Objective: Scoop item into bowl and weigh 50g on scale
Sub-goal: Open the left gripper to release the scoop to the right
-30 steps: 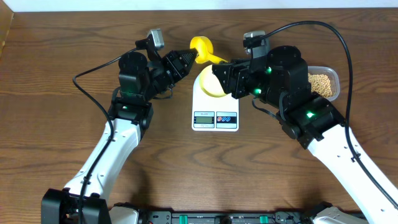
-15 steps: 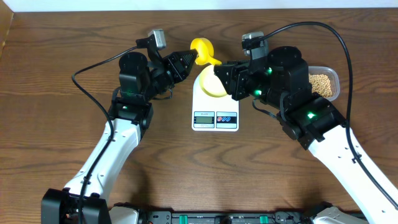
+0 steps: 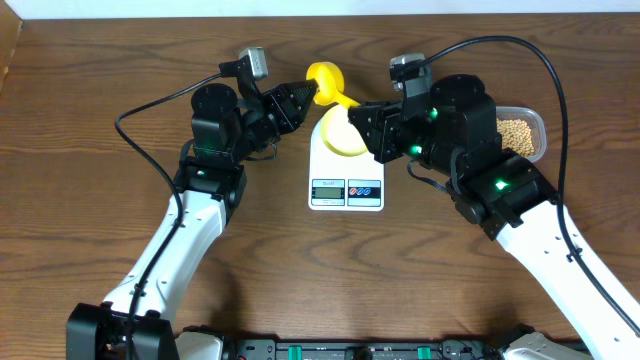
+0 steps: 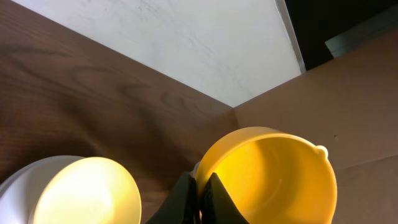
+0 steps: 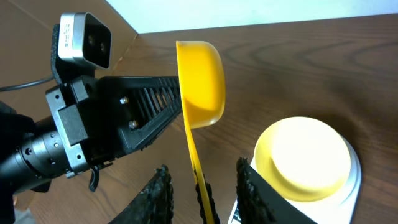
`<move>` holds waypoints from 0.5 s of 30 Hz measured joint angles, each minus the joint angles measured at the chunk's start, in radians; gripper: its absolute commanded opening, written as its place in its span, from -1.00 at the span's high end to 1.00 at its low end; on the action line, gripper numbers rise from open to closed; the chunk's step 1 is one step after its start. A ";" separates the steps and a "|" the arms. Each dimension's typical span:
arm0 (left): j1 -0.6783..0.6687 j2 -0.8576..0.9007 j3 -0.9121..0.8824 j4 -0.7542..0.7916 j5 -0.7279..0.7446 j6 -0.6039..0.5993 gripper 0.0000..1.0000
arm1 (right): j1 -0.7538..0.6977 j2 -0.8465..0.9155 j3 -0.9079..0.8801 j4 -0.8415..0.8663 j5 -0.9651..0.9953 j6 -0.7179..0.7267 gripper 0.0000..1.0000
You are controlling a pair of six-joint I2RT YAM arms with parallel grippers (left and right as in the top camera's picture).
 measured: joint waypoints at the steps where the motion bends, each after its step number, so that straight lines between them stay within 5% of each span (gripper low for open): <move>1: 0.000 0.000 0.000 0.000 0.000 0.000 0.86 | 0.000 0.000 0.000 0.000 -0.001 0.000 0.46; 15: 0.000 0.000 0.000 0.000 0.000 -0.004 0.85 | 0.000 0.000 0.000 0.003 -0.009 -0.002 0.97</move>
